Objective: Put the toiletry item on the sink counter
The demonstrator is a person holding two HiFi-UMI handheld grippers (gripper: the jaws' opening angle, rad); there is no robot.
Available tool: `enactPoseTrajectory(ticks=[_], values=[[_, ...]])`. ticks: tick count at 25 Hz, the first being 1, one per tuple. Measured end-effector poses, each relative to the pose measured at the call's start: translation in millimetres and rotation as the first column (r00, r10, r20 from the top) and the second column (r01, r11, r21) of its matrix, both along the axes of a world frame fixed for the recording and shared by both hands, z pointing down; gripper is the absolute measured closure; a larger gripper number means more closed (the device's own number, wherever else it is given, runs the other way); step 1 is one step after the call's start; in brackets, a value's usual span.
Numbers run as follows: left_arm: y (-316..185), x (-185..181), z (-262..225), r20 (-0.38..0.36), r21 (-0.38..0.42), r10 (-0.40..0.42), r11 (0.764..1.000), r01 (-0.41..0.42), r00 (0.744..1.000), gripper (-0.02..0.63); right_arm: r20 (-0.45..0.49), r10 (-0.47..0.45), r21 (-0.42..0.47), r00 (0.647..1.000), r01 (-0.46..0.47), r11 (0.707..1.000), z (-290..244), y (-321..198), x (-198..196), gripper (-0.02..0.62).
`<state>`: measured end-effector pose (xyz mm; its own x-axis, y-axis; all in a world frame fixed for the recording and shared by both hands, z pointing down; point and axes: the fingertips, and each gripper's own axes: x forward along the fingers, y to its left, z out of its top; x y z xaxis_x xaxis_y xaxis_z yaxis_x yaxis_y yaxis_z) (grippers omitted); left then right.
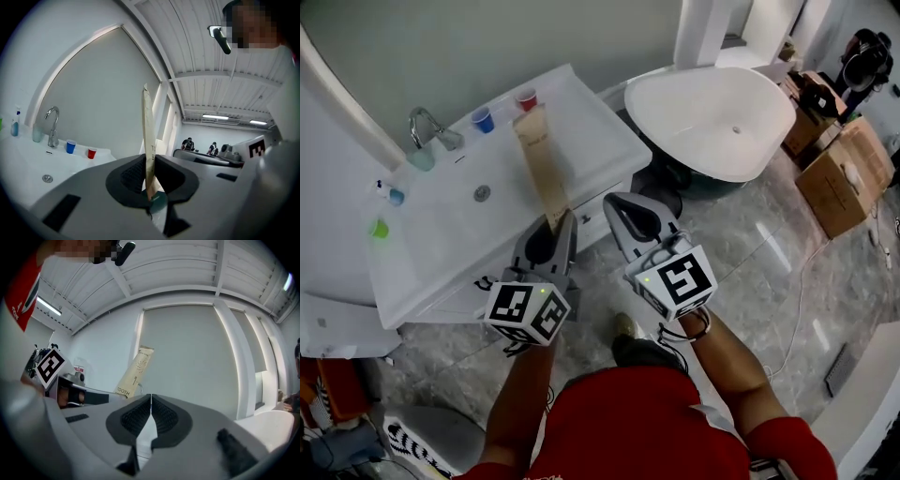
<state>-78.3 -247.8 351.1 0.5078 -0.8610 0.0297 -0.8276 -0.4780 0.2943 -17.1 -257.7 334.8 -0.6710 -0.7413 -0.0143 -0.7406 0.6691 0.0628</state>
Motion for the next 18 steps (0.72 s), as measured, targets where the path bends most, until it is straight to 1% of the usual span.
enactPoseTrajectory(ticks=[5, 10, 14, 18], values=[[-57, 13, 8, -0.021, -0.038, -0.045, 0.998, 0.044, 0.999, 0.546, -0.024, -0.038, -0.009, 0.999, 0.038, 0.999, 7, -56, 15, 0.566], [-98, 22, 22, -0.037, -0.094, -0.105, 0.99, 0.101, 0.994, 0.546, -0.036, -0.071, -0.018, 0.997, 0.071, 0.997, 14, -95, 26, 0.566], [-122, 21, 33, -0.035, -0.134, -0.129, 0.983, 0.123, 0.991, 0.546, -0.045, -0.088, -0.042, 0.995, 0.086, 0.995, 21, -116, 22, 0.566], [-148, 17, 38, -0.034, -0.146, -0.14, 0.98, 0.134, 0.989, 0.546, -0.061, -0.093, -0.044, 0.994, 0.091, 0.995, 27, -140, 14, 0.566]])
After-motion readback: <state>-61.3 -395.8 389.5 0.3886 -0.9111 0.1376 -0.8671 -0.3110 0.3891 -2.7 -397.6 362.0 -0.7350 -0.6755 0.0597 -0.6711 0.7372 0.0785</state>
